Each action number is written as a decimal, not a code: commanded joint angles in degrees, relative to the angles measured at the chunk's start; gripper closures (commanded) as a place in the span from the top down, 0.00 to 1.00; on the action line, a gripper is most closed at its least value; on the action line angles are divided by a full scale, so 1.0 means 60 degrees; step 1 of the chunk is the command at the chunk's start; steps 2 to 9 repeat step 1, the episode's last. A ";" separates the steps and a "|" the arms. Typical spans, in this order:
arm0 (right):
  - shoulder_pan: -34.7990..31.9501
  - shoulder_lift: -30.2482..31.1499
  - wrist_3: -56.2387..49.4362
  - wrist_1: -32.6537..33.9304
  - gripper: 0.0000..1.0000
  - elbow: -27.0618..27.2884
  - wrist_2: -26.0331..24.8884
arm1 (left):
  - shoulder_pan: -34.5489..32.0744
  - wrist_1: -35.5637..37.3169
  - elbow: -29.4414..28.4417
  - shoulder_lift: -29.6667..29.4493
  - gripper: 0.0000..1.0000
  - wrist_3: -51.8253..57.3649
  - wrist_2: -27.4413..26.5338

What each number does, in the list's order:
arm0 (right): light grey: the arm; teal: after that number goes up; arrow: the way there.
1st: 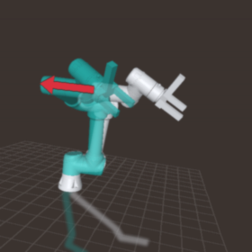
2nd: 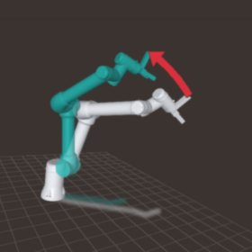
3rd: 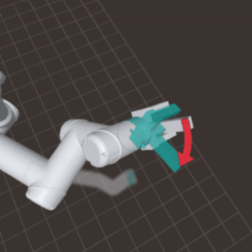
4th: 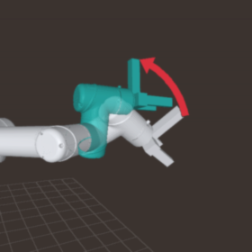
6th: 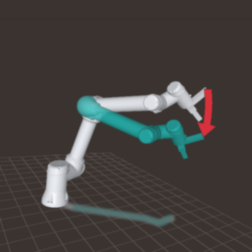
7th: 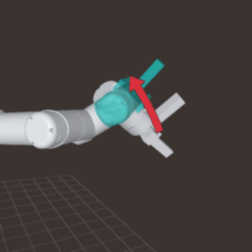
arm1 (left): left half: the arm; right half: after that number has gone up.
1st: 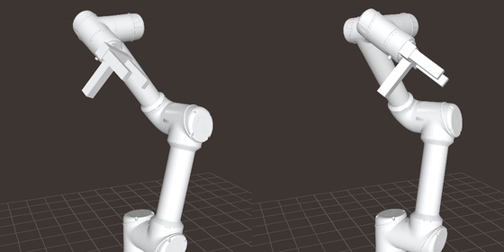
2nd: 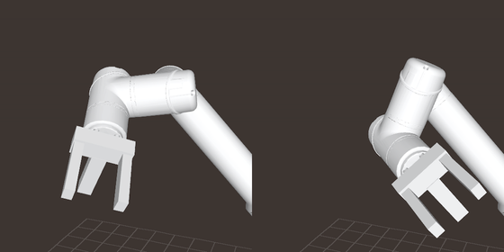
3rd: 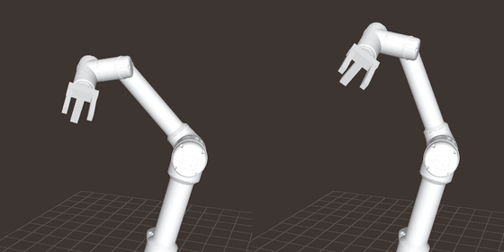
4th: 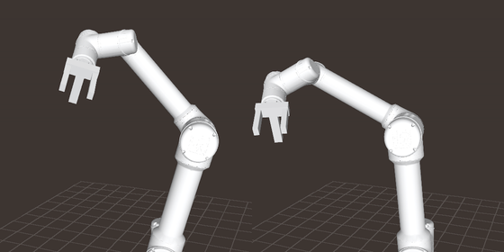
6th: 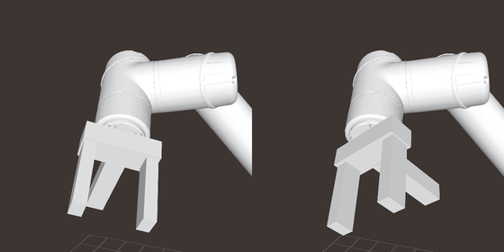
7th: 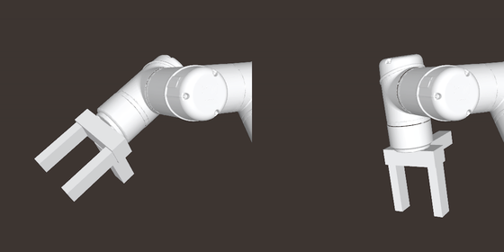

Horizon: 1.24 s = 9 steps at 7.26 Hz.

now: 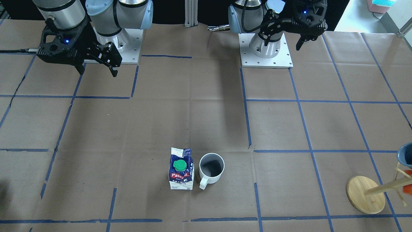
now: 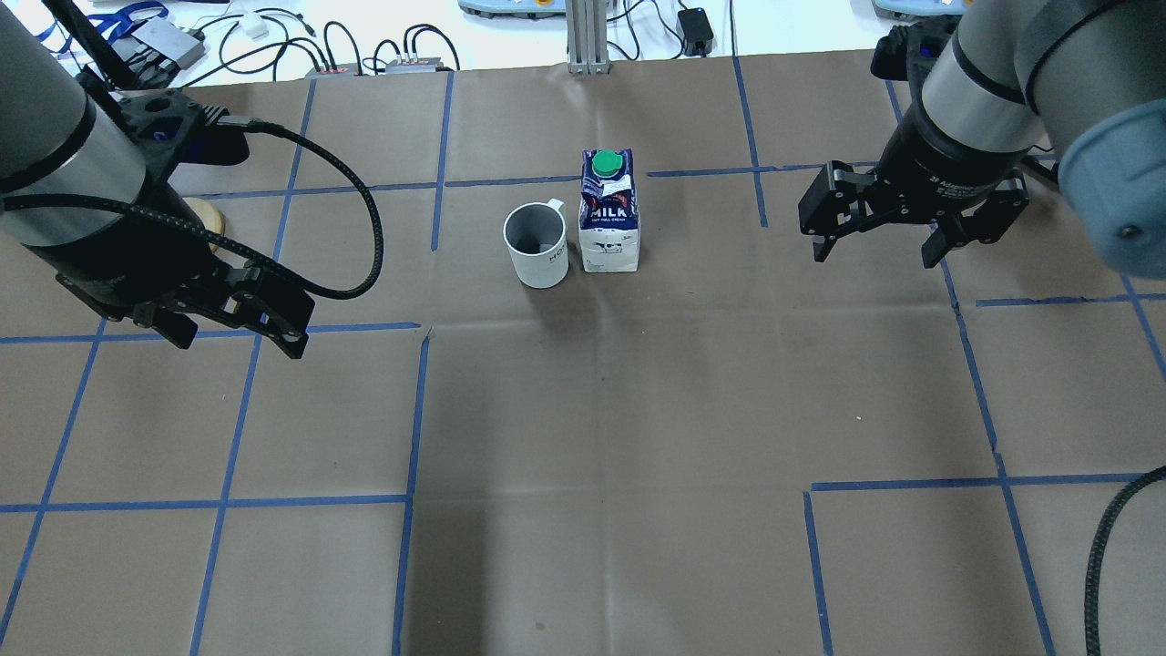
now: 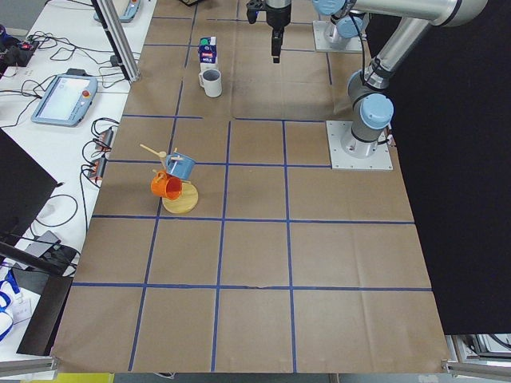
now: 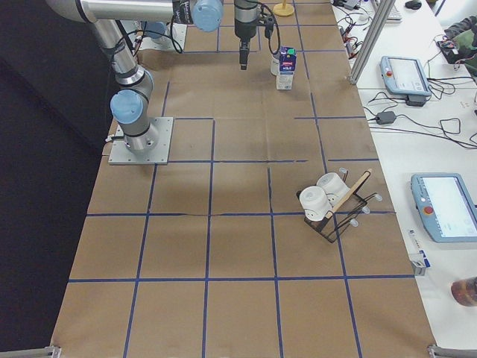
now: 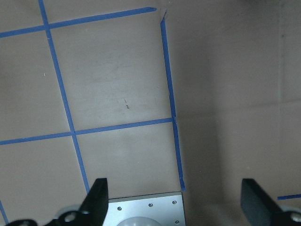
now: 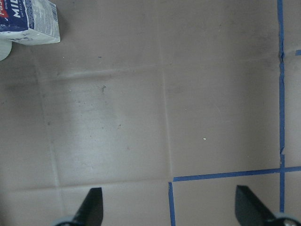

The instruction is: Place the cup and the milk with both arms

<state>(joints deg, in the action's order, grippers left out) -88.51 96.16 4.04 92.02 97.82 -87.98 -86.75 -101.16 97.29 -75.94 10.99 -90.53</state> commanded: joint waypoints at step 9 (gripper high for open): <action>0.0000 -0.0002 -0.0015 0.0014 1.00 -0.0015 0.0000 | 0.0000 -0.0014 0.0000 0.0001 1.00 0.0000 0.0000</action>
